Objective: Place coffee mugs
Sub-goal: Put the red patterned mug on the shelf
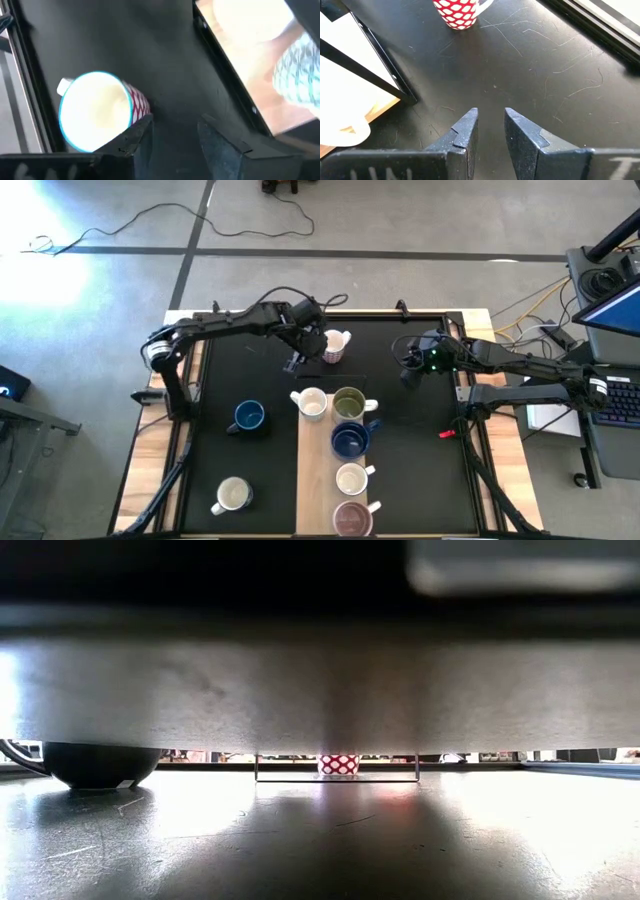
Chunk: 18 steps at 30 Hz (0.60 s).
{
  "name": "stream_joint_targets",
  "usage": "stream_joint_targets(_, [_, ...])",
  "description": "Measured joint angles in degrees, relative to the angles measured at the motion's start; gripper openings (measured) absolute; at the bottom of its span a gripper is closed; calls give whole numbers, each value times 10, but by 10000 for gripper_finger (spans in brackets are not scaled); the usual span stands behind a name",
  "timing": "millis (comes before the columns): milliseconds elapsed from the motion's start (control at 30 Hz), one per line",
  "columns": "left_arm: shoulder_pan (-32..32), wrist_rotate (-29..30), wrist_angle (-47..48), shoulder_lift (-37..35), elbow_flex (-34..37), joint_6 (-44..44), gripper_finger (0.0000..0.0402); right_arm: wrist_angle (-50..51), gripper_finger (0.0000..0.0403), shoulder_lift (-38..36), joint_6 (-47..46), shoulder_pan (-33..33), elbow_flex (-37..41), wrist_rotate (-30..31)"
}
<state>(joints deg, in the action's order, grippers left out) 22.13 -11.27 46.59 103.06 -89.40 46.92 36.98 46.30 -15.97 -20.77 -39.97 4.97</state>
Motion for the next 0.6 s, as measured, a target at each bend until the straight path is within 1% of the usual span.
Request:
stream_joint_targets(133, [-4, 0, 1, 27, -35, -32, 161, 0, 84, 0, 0, 0, 0, 0])
stream_joint_targets(233, [-3, 3, 18, 57, -66, -45, 168, 0, 84, 0, 0, 0, 0, 0])
stream_joint_targets(333, [-4, 8, 62, 94, -112, -66, 169, 0, 84, 0, 0, 0, 0, 0])
stream_joint_targets(600, [-3, 24, 206, 208, -278, -112, 169, 0, 84, 0, 0, 0, 0, 0])
